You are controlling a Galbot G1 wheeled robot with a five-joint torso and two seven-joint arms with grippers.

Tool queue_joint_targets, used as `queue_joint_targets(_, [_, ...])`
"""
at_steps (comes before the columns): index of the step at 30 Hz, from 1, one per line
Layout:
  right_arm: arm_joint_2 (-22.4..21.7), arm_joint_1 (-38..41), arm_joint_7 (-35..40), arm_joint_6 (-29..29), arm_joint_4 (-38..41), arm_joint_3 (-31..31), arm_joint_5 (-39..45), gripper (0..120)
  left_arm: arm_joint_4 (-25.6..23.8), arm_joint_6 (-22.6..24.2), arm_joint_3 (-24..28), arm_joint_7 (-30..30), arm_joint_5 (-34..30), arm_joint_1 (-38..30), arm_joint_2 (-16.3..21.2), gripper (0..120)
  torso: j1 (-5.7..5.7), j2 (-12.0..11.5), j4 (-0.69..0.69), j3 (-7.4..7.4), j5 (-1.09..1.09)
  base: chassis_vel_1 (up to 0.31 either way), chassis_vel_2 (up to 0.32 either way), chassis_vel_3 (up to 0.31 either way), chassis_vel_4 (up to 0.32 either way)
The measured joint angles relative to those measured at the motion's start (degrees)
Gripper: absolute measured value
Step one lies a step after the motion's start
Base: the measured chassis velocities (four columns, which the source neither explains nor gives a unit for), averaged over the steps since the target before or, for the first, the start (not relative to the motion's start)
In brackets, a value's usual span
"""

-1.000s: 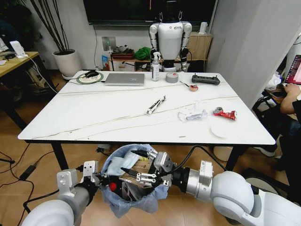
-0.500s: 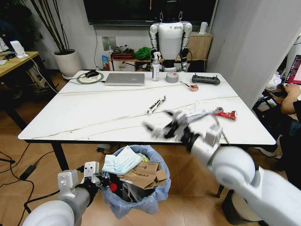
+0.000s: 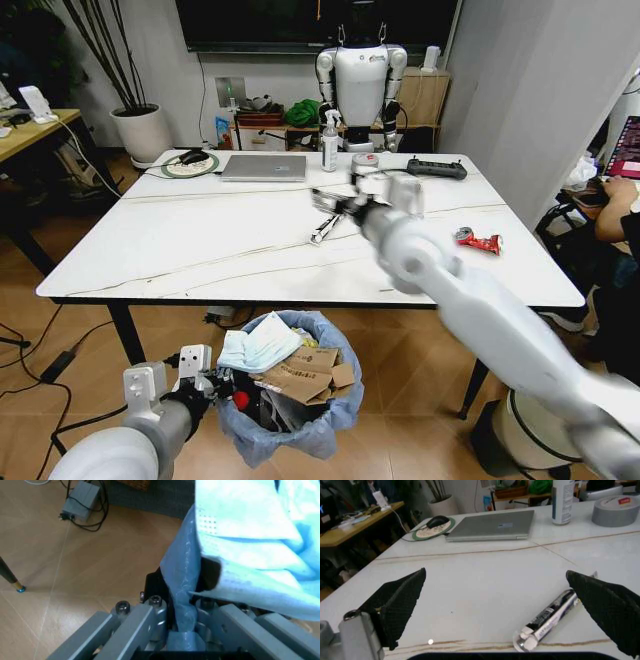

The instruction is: Pick up the trash bin and place the trash from the table into it.

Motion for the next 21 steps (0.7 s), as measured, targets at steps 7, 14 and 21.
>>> queue_joint_targets(7, [4.43, 3.46, 4.26, -1.00, -11.39, -3.34, 0.45, 100, 0.00, 0.00, 0.44, 0.05, -0.01, -0.33, -0.24, 2, 0.00, 0.00, -0.07, 0.00, 0.01, 0.000, 0.000, 0.000, 0.000])
queue_joint_targets(14, [7.44, 4.48, 7.65, -1.17, -19.57, -4.82, 2.16, 100, 0.00, 0.00, 0.39, 0.28, 0.59, -0.35, -0.54, 2, 0.00, 0.00, -0.04, 0.00, 0.03, 0.000, 0.000, 0.000, 0.000])
queue_joint_targets(21, [8.14, 5.16, 8.21, -1.53, -22.90, -5.66, 2.72, 100, 0.00, 0.00, 0.69, 0.58, 1.07, -0.15, -0.98, 2, -0.01, 0.00, -0.05, 0.00, 0.04, 0.000, 0.000, 0.000, 0.000])
